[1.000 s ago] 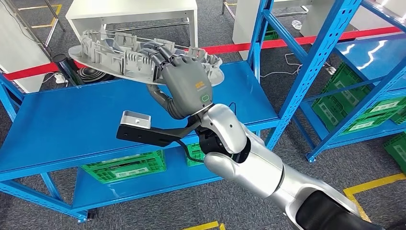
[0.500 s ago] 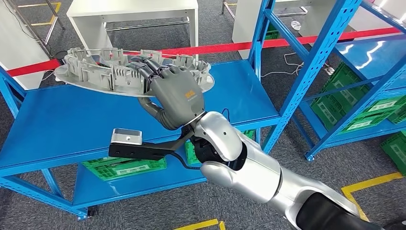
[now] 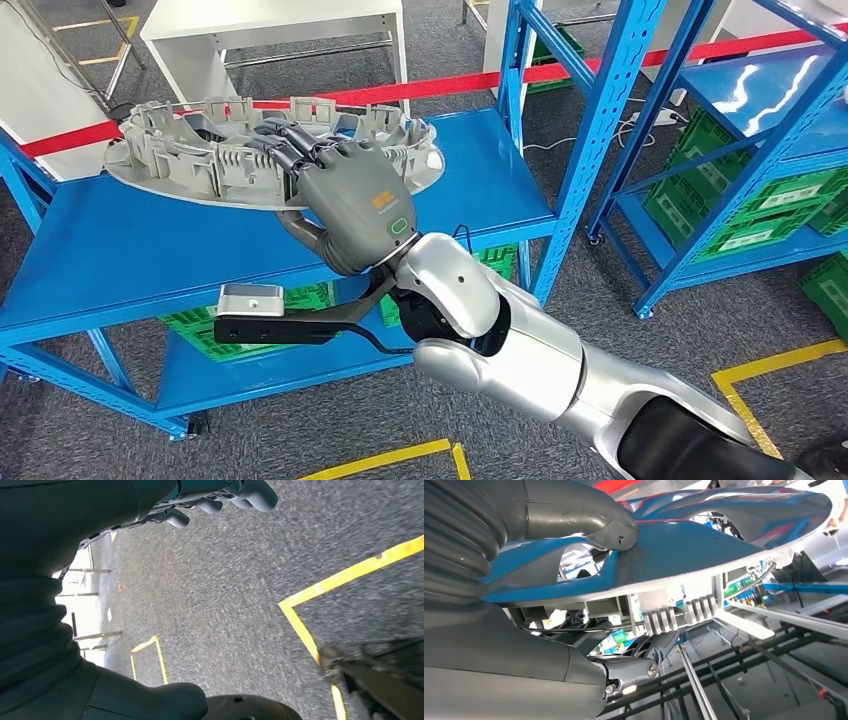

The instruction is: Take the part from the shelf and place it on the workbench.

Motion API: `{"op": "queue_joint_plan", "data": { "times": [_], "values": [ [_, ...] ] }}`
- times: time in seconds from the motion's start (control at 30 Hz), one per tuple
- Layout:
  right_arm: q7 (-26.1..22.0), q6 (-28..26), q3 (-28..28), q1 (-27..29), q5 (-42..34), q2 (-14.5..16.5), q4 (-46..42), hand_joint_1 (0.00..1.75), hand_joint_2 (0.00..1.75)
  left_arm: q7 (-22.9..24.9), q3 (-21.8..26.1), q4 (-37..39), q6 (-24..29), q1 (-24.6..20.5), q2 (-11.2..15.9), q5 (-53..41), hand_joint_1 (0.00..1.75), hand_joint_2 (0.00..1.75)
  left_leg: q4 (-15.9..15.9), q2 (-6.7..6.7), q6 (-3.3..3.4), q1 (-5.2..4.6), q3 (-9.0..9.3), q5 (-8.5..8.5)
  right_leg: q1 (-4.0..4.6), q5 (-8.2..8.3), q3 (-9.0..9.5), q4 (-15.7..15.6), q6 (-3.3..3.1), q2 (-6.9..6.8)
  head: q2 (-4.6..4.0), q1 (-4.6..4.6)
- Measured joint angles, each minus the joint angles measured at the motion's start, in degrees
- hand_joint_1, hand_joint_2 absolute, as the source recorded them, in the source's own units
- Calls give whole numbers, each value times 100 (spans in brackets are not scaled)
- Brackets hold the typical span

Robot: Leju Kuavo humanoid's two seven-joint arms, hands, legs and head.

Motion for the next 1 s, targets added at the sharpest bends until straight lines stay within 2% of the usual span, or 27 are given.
{"op": "queue_joint_plan", "data": {
  "times": [0.03, 0.07, 0.13, 0.17, 0.2, 0.27, 0.3, 0.33, 0.37, 0.4, 0.43, 0.47, 0.5, 0.53, 0.57, 0.6, 0.63, 0.67, 0.7, 0.77, 0.8, 0.83, 0.87, 0.93, 0.97, 1.0],
  "values": [
    [2, -1, 1, 0, -2, 0, 10, 175, 175, 10, 0, -1, -3, -4, 0, -16, 0, 175, -169, 0, 20, -4, 196, 121, 7, 56, -68, 1, 7, 1, 0, -1],
    [6, -2, 1, -1, -4, 1, 16, 175, 175, 21, 0, -4, -7, -11, 1, -33, 0, 175, -511, -2, 52, -11, 484, 249, 11, 112, -127, 4, 17, 3, 0, -1],
    [18, -6, 1, -1, 2, 8, 19, 175, 175, 32, 0, -15, -15, -34, 9, -60, 0, 175, -1293, -7, 122, -47, 1052, 289, 19, 211, -203, 1, 60, 4, 0, 1],
    [23, -9, 2, 0, 10, 11, 19, 175, 175, 33, 0, -19, -19, -43, 10, -66, 0, 175, -1543, -12, 151, -69, 1205, 260, 16, 255, -213, -5, 90, 1, 0, 2],
    [26, -14, 3, 0, 22, 14, 20, 175, 175, 33, 0, -21, -24, -52, 12, -69, 0, 175, -1658, -15, 181, -93, 1252, 231, 11, 303, -217, -21, 128, -3, 0, 0],
    [28, -25, 5, 0, 50, 8, 21, 175, 175, 33, 0, -20, -40, -62, -1, -71, 0, 175, -1699, -1, 259, -96, 1188, 328, 2, 389, -230, -56, 203, -1, 0, -12],
    [25, -33, 5, -3, 67, 3, 22, 175, 175, 34, 1, -20, -47, -71, -4, -73, 0, 175, -1715, 14, 313, -84, 1146, 394, 3, 330, -269, -24, 238, 5, 0, -11],
    [23, -39, 5, -2, 86, -2, 23, 175, 175, 35, 2, -20, -51, -77, -8, -74, 0, 175, -1736, 32, 359, -67, 1092, 473, 2, 163, -332, 101, 269, 8, 0, -6],
    [19, -45, 5, 0, 105, -8, 25, 175, 175, 35, 3, -20, -55, -84, -10, -76, 0, 175, -1748, 48, 395, -54, 1024, 552, -6, -98, -416, 333, 294, 8, 0, 2],
    [17, -49, 6, 6, 121, -11, 25, 175, 175, 36, 5, -22, -57, -87, -6, -79, 0, 175, -1749, 53, 418, -55, 938, 625, -10, -413, -513, 683, 320, 4, 0, 11],
    [17, -51, 8, 18, 132, -17, 25, 175, 175, 36, 6, -23, -60, -88, -7, -81, 0, 175, -1743, 59, 424, -56, 846, 697, -16, -661, -593, 1067, 343, 1, 0, 14],
    [17, -52, 11, 31, 137, -25, 26, 175, 175, 36, 7, -25, -63, -88, -8, -84, 0, 175, -1733, 63, 424, -57, 752, 764, -20, -792, -630, 1384, 361, 1, 0, 15],
    [18, -53, 15, 42, 145, -31, 27, 175, 175, 36, 7, -24, -66, -88, -9, -86, 0, 175, -1717, 68, 418, -57, 656, 829, -22, -798, -597, 1567, 372, -1, 0, 16],
    [22, -56, 20, 50, 171, -36, 28, 175, 175, 36, 7, -24, -71, -88, -9, -92, 0, 175, -1695, 73, 407, -56, 561, 886, -24, -689, -461, 1529, 373, -2, 0, 16],
    [27, -60, 26, 54, 212, -39, 29, 175, 175, 37, 7, -25, -76, -90, -9, -101, 0, 175, -1666, 75, 393, -56, 469, 937, -26, -548, -231, 1302, 365, -5, 0, 16],
    [33, -67, 31, 54, 262, -39, 29, 175, 175, 38, 7, -25, -83, -95, -9, -111, 0, 175, -1631, 77, 375, -57, 385, 984, -25, -480, 70, 930, 346, -6, 0, 16],
    [41, -77, 36, 55, 310, -36, 28, 175, 175, 40, 7, -26, -95, -100, -9, -124, 0, 175, -1594, 76, 348, -61, 312, 1029, -13, -484, 362, 523, 317, -5, 0, 12],
    [48, -89, 38, 57, 342, -33, 28, 175, 175, 42, 7, -28, -104, -105, -9, -136, 0, 175, -1574, 74, 315, -66, 268, 1073, 3, -524, 560, 219, 283, -2, 0, 12],
    [55, -100, 39, 57, 362, -29, 28, 175, 175, 45, 7, -30, -111, -109, -9, -149, 0, 175, -1567, 72, 277, -69, 242, 1121, 18, -581, 664, 30, 249, 2, 0, 18],
    [69, -112, 41, 61, 395, -25, 29, 175, 175, 52, 7, -31, -120, -110, -9, -169, 0, 175, -1605, 66, 197, -62, 229, 1224, 30, -527, 638, -52, 174, 3, 0, 41],
    [75, -111, 42, 61, 413, -25, 30, 175, 175, 61, 7, -30, -121, -109, -6, -175, 0, 175, -1597, 58, 163, -53, 205, 1206, 19, -471, 605, -77, 132, -6, 0, 50],
    [82, -110, 43, 62, 429, -23, 31, 175, 175, 70, 7, -29, -124, -108, -4, -177, 0, 175, -1516, 47, 134, -44, 161, 1079, 6, -398, 557, -102, 88, -16, 0, 48],
    [88, -108, 44, 64, 441, -21, 32, 175, 175, 80, 7, -29, -126, -108, -3, -180, 0, 175, -1328, 37, 107, -36, 97, 850, -10, -320, 498, -124, 56, -25, 0, 43],
    [94, -107, 45, 77, 458, -16, 36, 175, 175, 93, 7, -30, -131, -115, -4, -185, 0, 175, -666, 29, 60, -22, -57, 257, -14, -176, 346, -122, 32, -30, 0, 32],
    [94, -107, 46, 90, 468, -15, 42, 175, 175, 96, 7, -30, -132, -118, -4, -190, 0, 175, -322, 29, 39, -16, -97, 92, -14, -104, 258, -118, 38, -30, 0, 31],
    [93, -106, 46, 104, 479, -15, 50, 175, 175, 99, 7, -31, -132, -122, -4, -194, 0, 175, -86, 30, 25, -13, -82, 62, -14, -32, 162, -112, 45, -31, 0, 31]
  ]
}}
